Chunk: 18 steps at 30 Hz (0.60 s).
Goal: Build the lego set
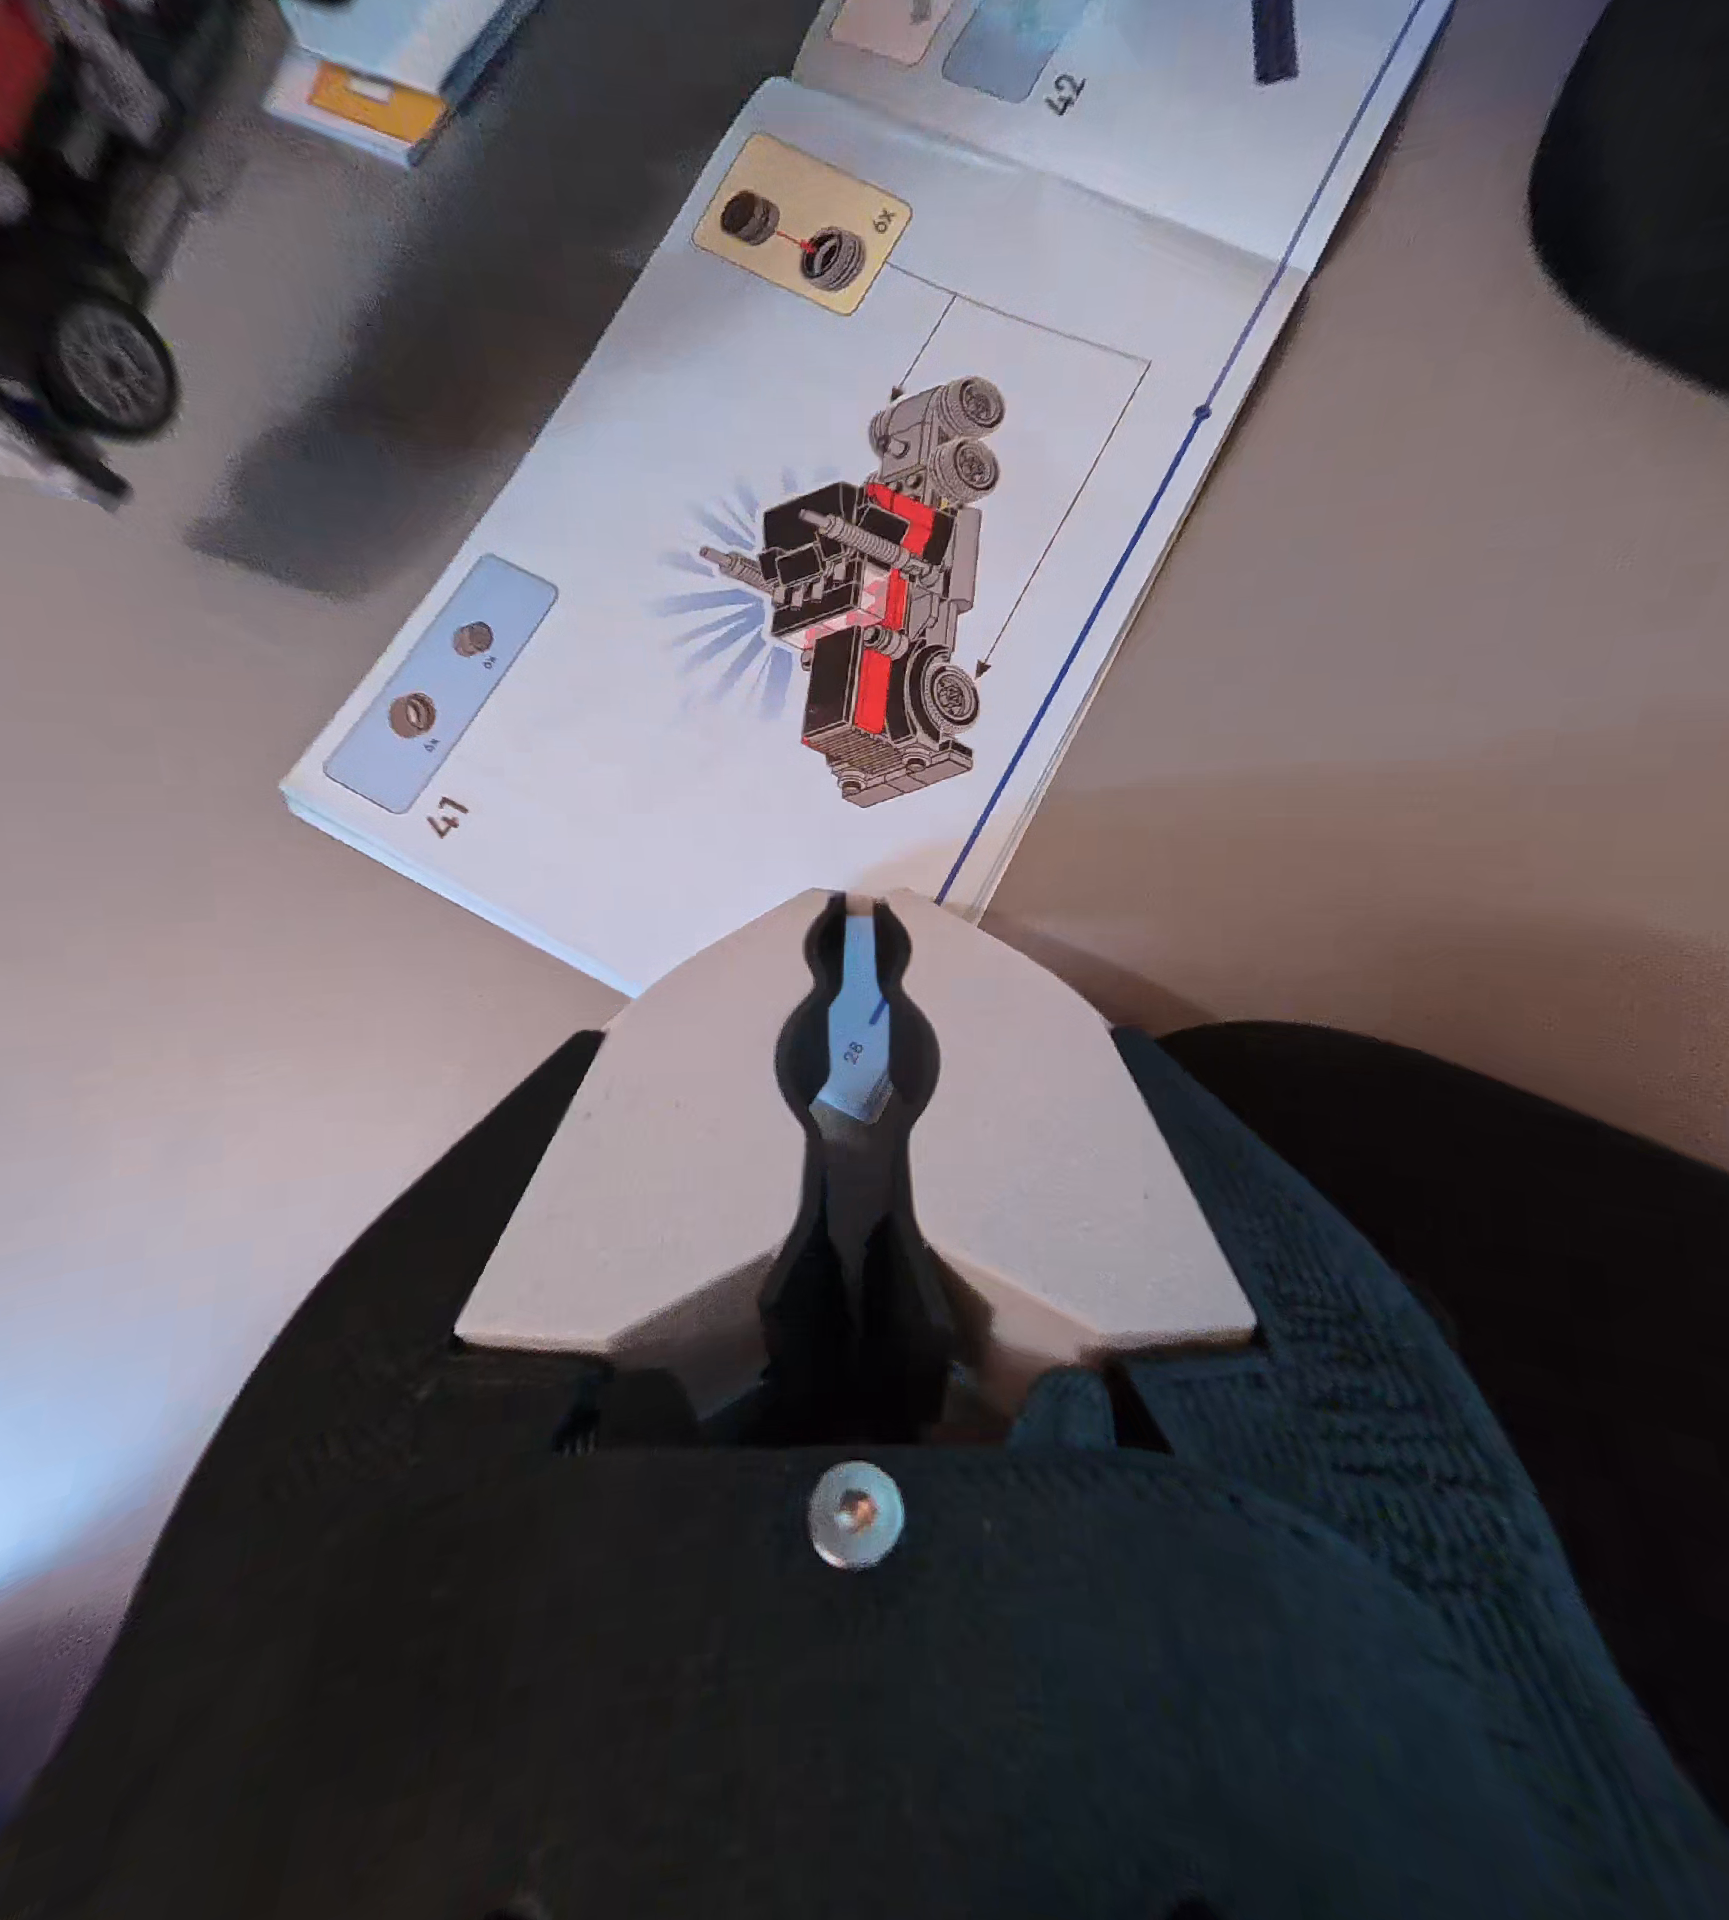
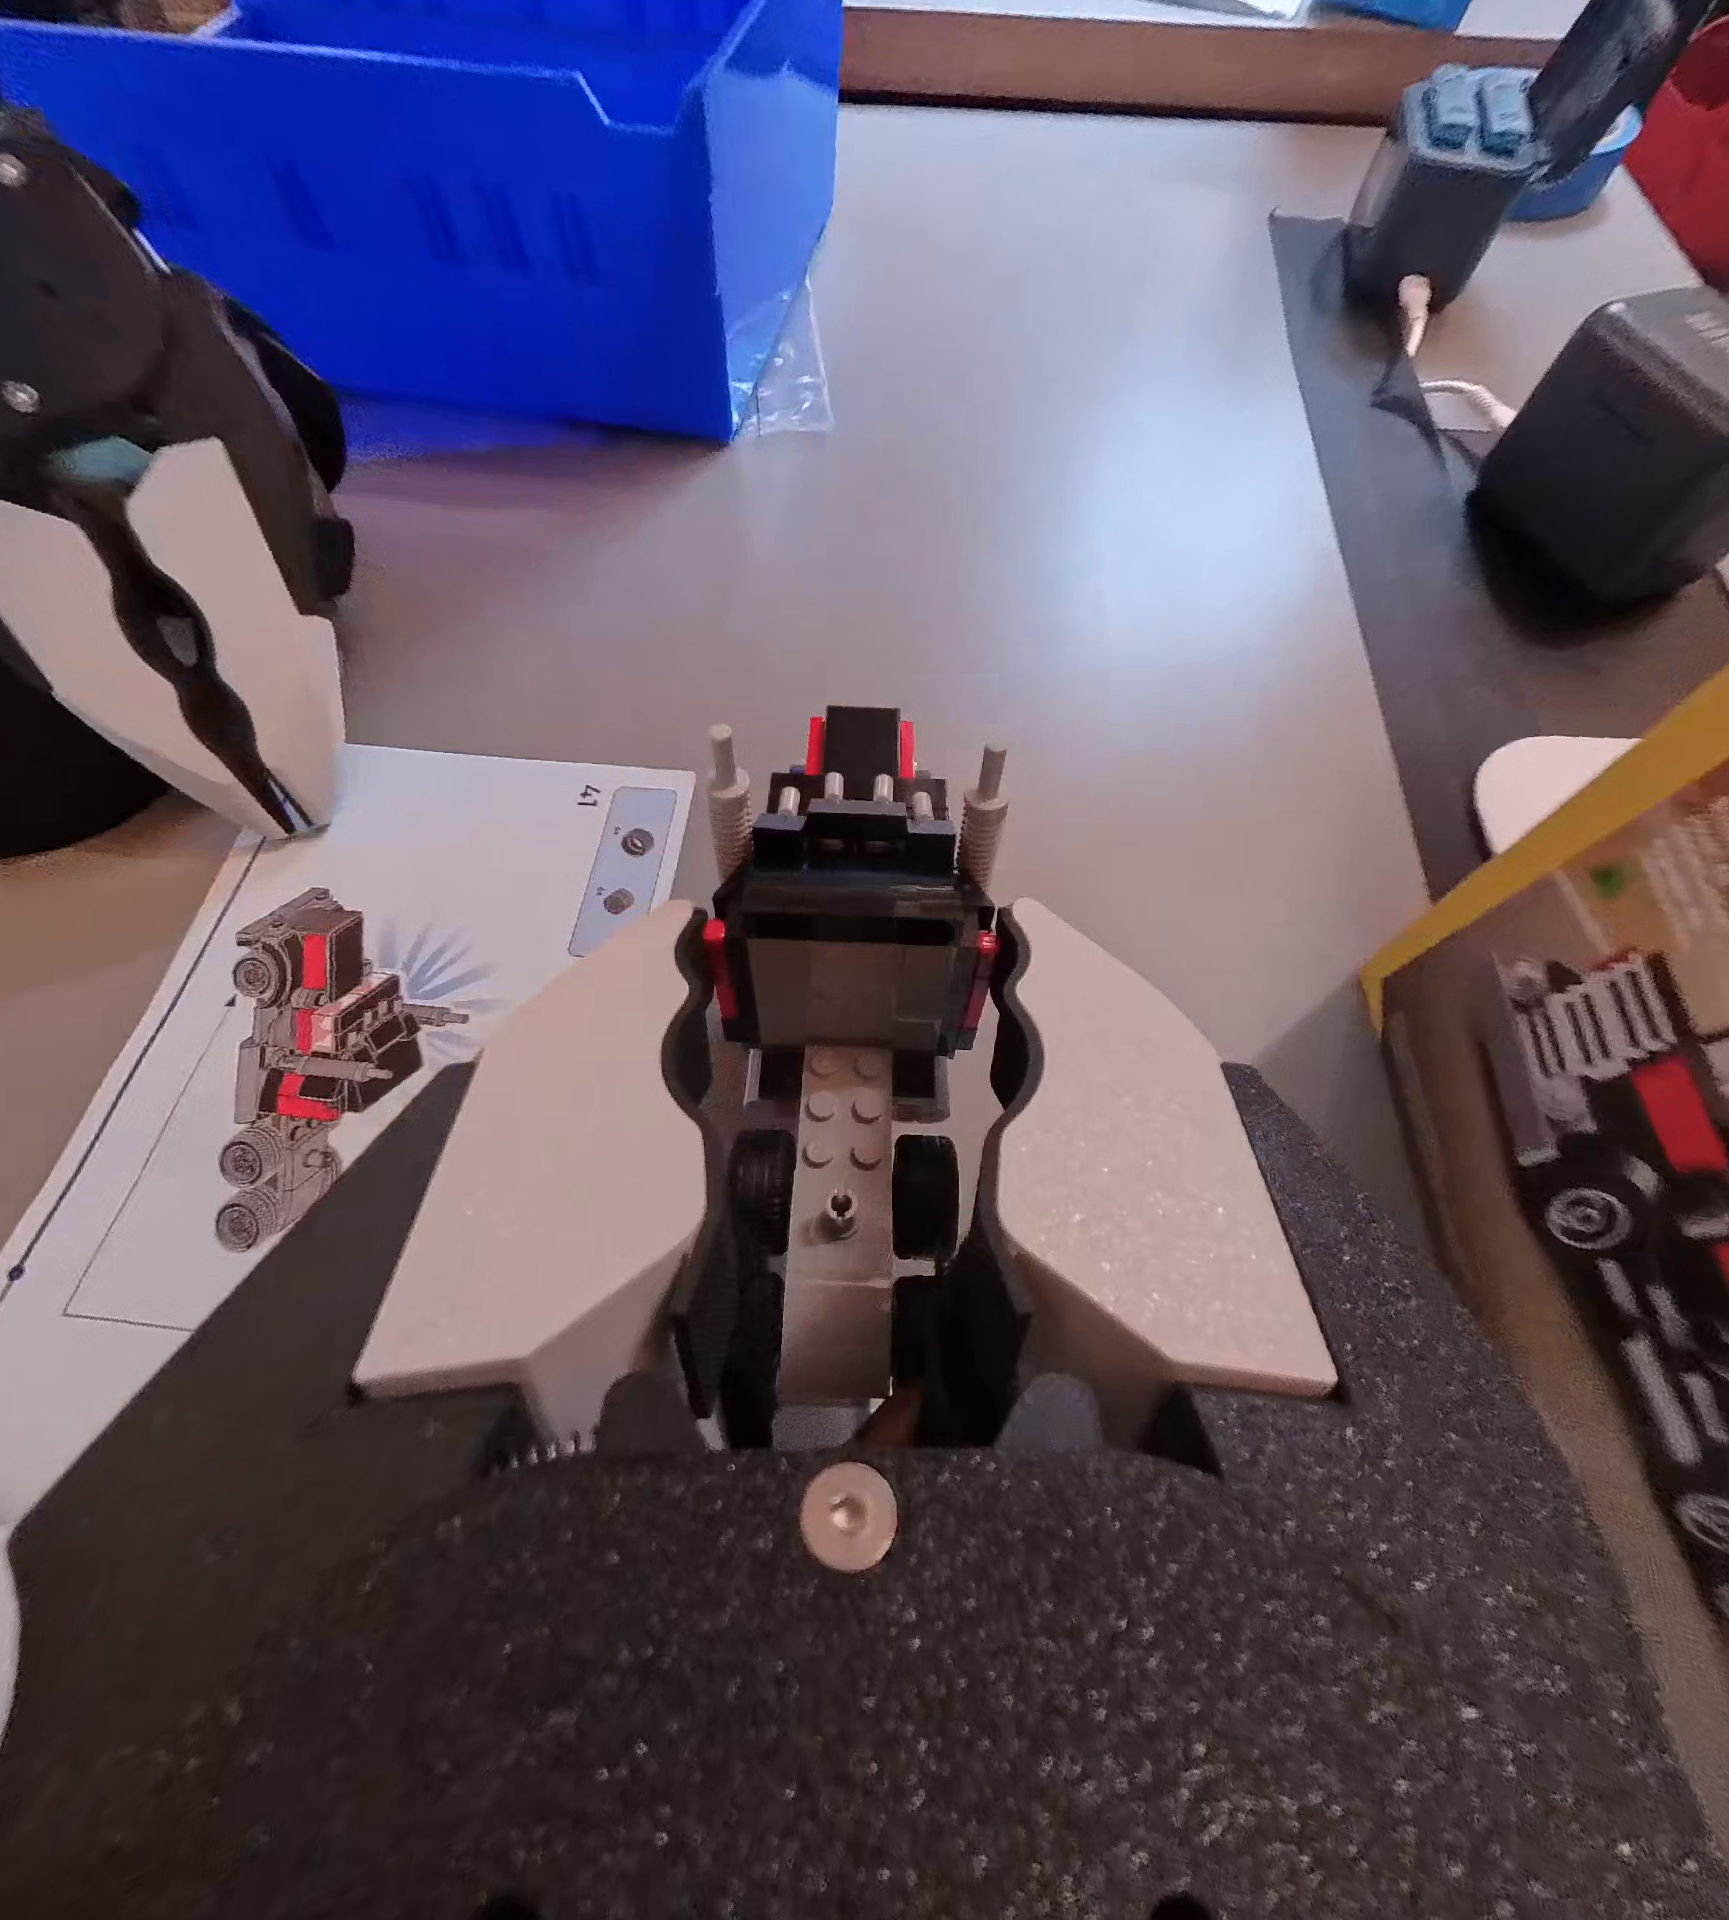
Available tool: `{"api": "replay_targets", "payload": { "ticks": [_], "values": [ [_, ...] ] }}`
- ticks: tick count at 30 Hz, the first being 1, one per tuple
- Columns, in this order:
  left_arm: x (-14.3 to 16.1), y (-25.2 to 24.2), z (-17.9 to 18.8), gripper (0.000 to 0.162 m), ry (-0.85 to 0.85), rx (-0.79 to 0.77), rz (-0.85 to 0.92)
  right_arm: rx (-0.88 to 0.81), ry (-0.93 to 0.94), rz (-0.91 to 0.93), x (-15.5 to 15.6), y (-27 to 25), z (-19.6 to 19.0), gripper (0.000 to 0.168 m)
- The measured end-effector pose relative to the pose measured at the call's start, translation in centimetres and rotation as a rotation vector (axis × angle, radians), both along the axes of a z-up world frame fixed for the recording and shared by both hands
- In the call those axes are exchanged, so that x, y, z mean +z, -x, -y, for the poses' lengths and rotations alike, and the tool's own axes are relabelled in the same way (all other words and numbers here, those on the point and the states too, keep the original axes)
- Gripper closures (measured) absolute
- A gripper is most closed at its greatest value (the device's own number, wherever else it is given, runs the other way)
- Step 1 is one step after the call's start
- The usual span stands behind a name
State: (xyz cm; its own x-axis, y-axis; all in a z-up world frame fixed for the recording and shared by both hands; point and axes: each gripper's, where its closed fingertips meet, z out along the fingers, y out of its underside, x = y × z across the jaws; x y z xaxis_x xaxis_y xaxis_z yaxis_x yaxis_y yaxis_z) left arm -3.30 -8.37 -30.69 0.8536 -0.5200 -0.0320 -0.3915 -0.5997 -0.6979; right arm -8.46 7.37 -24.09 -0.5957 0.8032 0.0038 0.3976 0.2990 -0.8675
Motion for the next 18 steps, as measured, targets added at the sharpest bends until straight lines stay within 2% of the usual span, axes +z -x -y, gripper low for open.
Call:
{"api": "replay_targets", "payload": {
  "ticks": [3, 7, 9, 12, 15, 18],
  "values": [
    [0.1, 0.6, 0.0, 0.153, -0.022, 0.008, -0.043, -0.011, -0.015, 0.039, -1.4, 0.5, 0.7, 0.116],
    [0.0, 0.8, 0.0, 0.149, -0.034, 0.039, 0.022, -0.021, -0.073, 0.1, -3.1, 0.1, 1.3, 0.116],
    [0.1, 1.4, -0.2, 0.139, -0.066, 0.068, 0.013, -0.041, -0.117, 0.147, -3.8, -0.5, 1.0, 0.115],
    [0.3, 2.3, -0.5, 0.137, -0.139, 0.094, -0.078, -0.131, -0.077, 0.11, -0.7, -2.4, 0.9, 0.104],
    [0.5, 2.3, -0.6, 0.139, -0.209, 0.081, -0.176, -0.325, -0.016, 0.022, 3.7, -7.2, 0.6, 0.102],
    [0.7, 2.4, -0.6, 0.139, -0.226, 0.088, -0.188, -0.565, 0.121, 0.004, 4.5, -13.9, 0.7, 0.107]
  ]
}}
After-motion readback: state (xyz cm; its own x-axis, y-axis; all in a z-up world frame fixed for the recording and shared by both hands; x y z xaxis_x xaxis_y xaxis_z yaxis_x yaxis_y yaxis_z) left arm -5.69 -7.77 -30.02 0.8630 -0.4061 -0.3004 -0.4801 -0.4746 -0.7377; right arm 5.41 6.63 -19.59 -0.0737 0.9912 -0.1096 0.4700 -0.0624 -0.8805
